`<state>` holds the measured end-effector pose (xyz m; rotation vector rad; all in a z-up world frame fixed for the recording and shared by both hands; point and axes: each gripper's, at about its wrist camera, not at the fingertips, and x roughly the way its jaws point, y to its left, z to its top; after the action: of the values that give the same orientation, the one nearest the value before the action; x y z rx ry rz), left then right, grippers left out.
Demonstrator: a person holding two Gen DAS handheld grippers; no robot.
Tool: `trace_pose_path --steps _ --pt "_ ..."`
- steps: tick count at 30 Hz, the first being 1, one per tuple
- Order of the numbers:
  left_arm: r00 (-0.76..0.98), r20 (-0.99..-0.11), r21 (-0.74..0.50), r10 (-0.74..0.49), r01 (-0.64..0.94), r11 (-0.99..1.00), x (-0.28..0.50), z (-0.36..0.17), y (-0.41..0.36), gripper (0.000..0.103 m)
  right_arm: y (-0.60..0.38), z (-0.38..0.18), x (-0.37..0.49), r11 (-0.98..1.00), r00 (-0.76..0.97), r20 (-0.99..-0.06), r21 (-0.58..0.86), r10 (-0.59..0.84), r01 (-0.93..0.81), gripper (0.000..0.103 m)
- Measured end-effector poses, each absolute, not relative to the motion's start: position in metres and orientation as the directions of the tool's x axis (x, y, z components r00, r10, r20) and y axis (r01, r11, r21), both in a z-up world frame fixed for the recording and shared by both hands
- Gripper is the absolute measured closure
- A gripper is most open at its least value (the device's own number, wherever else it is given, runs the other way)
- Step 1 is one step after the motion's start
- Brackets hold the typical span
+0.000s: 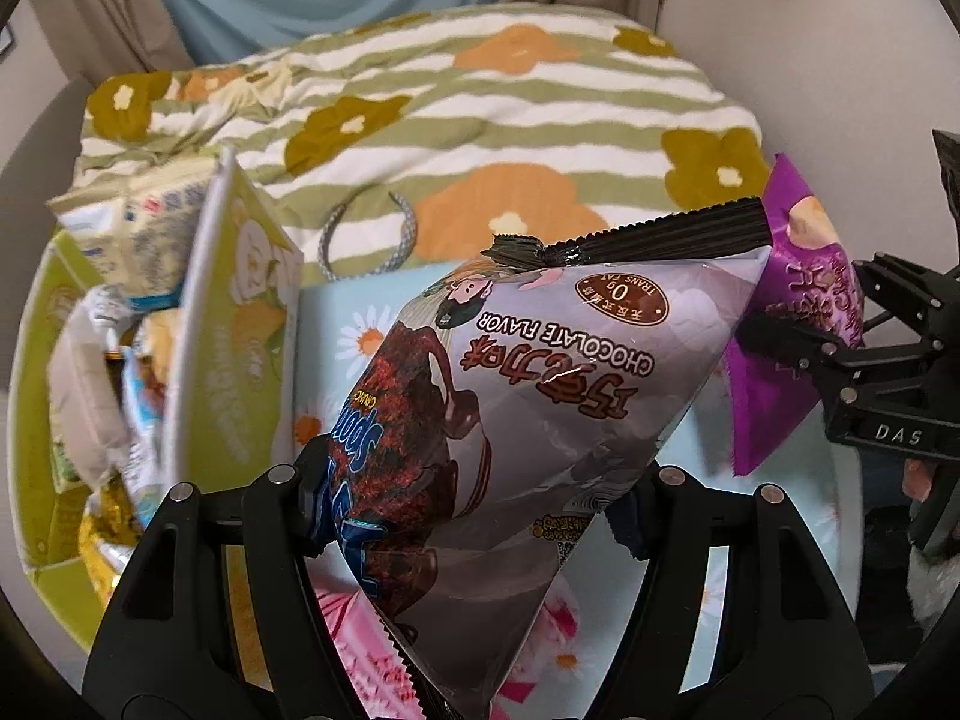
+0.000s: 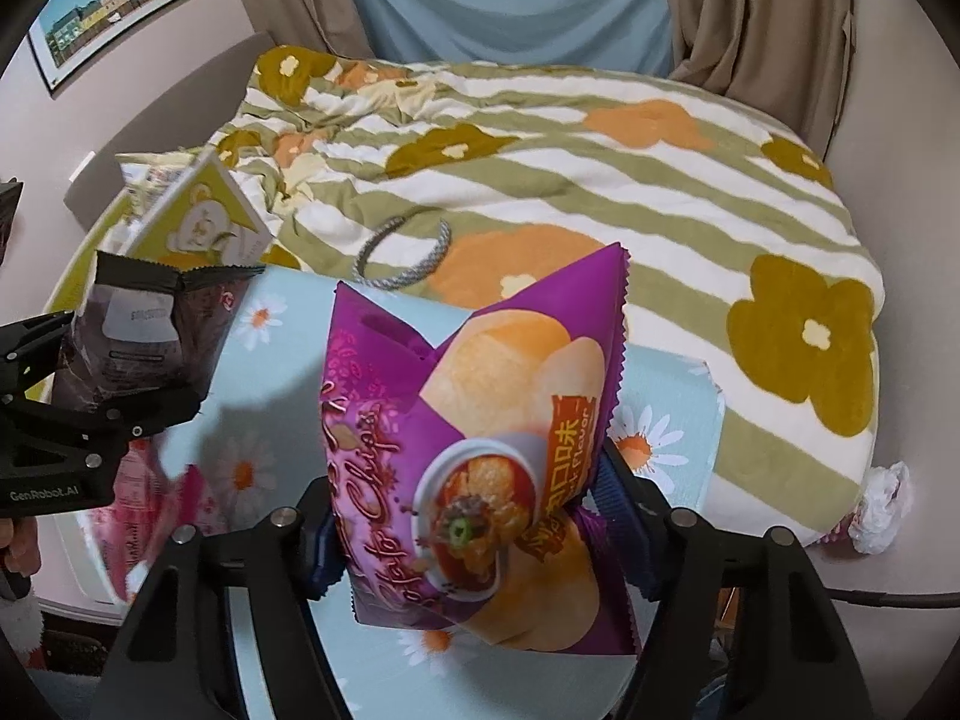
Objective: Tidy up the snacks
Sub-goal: 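Carry both bags over the yellow box and release them inside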
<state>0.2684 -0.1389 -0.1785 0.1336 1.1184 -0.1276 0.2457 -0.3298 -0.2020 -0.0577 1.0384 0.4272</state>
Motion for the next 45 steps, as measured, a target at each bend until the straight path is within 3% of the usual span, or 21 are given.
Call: trace_pose_path --steps 10,19,27,38,40,42,45 --pt "0.537 -0.843 0.042 -0.040 0.140 0.989 0.235 -0.103 -0.097 0.035 -0.288 -0.130 0.218 0.900 0.500 -0.781 0.176 0.374 -0.398 0.037" --pt "0.587 -0.810 0.052 0.008 0.058 0.997 0.220 -0.066 -0.005 0.035 -0.205 -0.083 0.207 0.872 0.538 -0.717 0.204 0.443 -0.445 0.036" --pt "0.584 -0.810 0.061 0.049 0.001 0.998 0.222 -0.066 0.085 0.035 -0.121 -0.061 0.207 0.851 0.550 -0.680 0.220 0.485 -0.477 0.036" --pt "0.483 -0.876 0.022 0.009 0.020 1.000 0.226 -0.119 0.176 0.034 -0.052 -0.074 0.221 0.881 0.545 -0.709 0.243 0.447 -0.407 0.036" --pt "0.469 -0.882 -0.018 -0.036 0.042 0.999 0.224 -0.128 0.182 0.026 -0.045 -0.079 0.222 0.891 0.546 -0.718 0.248 0.432 -0.379 0.036" --pt "0.475 -0.878 -0.029 -0.061 0.075 0.997 0.219 -0.132 0.182 0.000 -0.039 -0.083 0.223 0.901 0.546 -0.726 0.253 0.418 -0.353 0.036" --pt "0.486 -0.869 -0.044 -0.096 0.116 0.992 0.215 -0.130 0.179 0.000 -0.038 -0.086 0.225 0.911 0.546 -0.737 0.252 0.399 -0.325 0.036"
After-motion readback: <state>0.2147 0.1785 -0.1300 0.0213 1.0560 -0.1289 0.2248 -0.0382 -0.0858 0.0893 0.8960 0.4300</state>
